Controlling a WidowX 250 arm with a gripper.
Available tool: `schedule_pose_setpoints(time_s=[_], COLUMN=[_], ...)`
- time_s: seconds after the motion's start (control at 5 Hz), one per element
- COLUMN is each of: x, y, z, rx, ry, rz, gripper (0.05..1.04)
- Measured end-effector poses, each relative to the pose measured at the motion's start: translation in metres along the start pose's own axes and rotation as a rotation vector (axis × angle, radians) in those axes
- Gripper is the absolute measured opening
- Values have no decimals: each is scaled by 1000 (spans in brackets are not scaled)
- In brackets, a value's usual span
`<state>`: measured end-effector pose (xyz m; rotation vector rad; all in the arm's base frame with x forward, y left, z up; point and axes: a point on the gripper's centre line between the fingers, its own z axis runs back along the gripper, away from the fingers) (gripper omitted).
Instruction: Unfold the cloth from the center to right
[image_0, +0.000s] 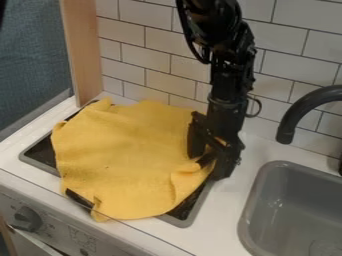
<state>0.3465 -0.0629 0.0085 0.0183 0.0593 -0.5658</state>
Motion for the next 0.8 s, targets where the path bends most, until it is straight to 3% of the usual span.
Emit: schedule_pose_setpoints(time_s=[0.6, 0.8], x=[-27, -27], y=[9, 10], z=[64, 65], rx=[54, 56], ry=[-89, -90], rz=[-2, -1], gripper=[998, 998])
